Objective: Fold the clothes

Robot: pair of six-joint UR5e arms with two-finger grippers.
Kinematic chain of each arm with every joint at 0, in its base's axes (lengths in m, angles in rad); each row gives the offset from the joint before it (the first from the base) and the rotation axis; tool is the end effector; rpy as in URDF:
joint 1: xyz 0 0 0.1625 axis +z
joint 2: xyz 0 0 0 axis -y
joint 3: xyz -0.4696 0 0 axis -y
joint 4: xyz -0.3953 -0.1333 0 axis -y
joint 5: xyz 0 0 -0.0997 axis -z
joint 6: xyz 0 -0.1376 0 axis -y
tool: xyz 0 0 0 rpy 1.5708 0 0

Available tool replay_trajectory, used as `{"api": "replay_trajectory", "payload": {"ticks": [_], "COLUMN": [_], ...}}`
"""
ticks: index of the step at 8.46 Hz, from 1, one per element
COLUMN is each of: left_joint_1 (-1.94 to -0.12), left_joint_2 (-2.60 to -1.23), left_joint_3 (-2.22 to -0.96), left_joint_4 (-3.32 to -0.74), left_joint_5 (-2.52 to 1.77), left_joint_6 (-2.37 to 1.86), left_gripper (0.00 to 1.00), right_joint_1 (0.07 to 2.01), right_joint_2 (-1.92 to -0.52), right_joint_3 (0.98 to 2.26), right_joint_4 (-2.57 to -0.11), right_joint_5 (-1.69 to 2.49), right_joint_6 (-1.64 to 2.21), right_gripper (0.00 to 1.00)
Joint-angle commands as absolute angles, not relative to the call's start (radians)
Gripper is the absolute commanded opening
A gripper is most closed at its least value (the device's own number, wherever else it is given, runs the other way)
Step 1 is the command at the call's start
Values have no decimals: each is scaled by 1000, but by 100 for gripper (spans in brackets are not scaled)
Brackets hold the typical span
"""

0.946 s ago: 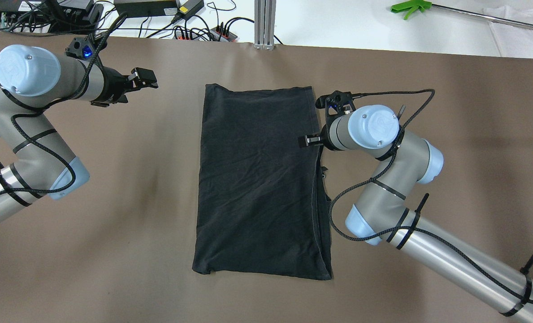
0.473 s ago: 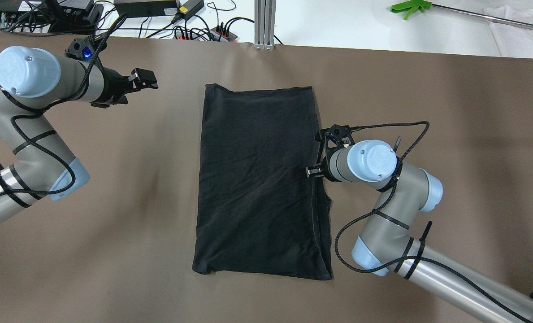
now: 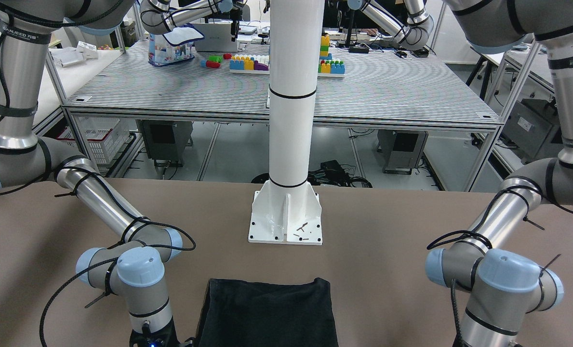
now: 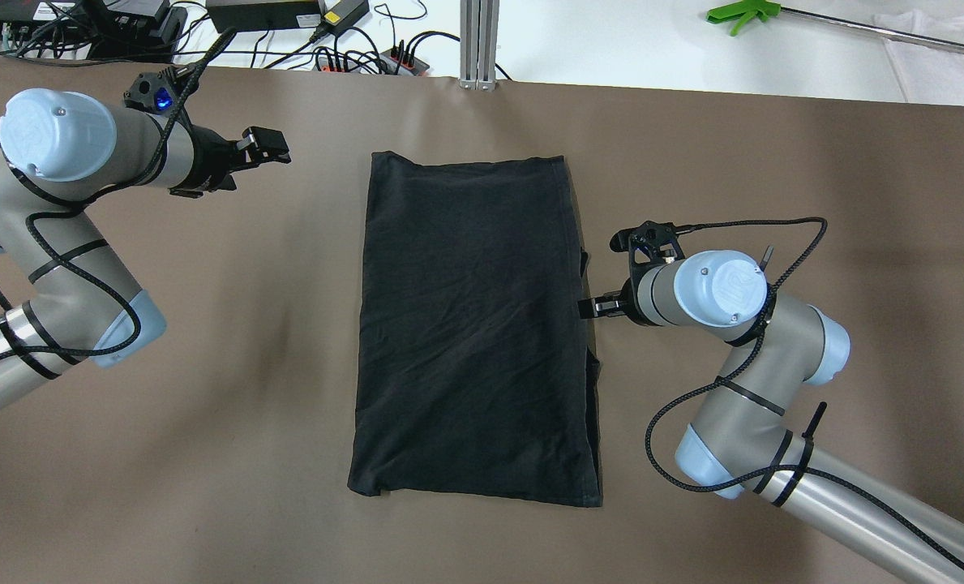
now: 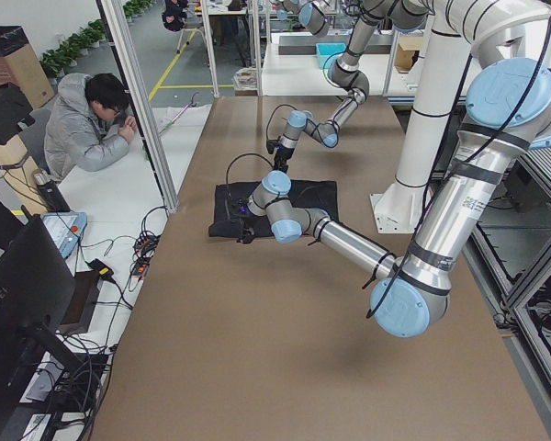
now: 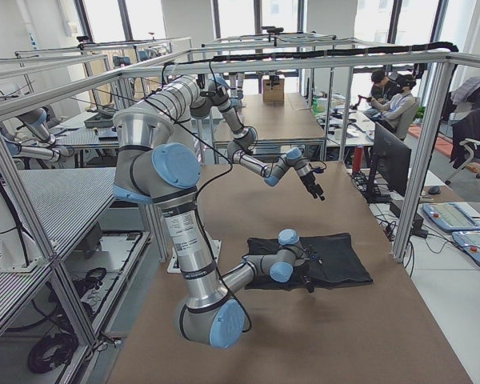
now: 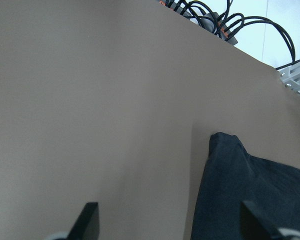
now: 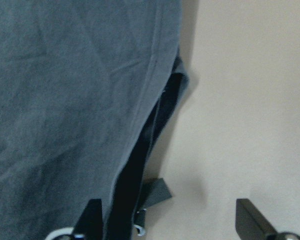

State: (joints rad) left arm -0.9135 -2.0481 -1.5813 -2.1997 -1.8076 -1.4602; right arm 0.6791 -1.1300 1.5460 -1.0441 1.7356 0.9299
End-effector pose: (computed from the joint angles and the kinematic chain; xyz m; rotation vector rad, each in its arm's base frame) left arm 0.3653 -0.6387 0.3634 0.3656 1.0891 -0.5824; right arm -0.4988 -0.5449 0.4266 0.4561 -0.8363 -0.0424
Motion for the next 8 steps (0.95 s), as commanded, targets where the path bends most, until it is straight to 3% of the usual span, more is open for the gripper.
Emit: {"api": "replay_trajectory", "payload": {"ticks": [1, 4, 8], "left_joint_1": [-913, -913, -907], "left_joint_2": [-2052, -2060, -2063], "left_joint_3": [-1578, -1578, -1575], "left_joint_4": [-2200, -2200, -2198], "left_joint_5": [-1807, -1809, -1809], "left_joint_6": [-1460, -1460, -1459], "left_gripper": [100, 100, 100], "right_joint_1": [683, 675, 586], "right_joint_2": [-1132, -1003, -1158], "right_joint_3": [1606, 1612, 1591], "right_joint_4": [-1048, -993, -733], "right_joint_5": [1753, 1812, 1802], "right_joint_6": [933, 1133, 1275], "right_gripper": [94, 94, 94]}}
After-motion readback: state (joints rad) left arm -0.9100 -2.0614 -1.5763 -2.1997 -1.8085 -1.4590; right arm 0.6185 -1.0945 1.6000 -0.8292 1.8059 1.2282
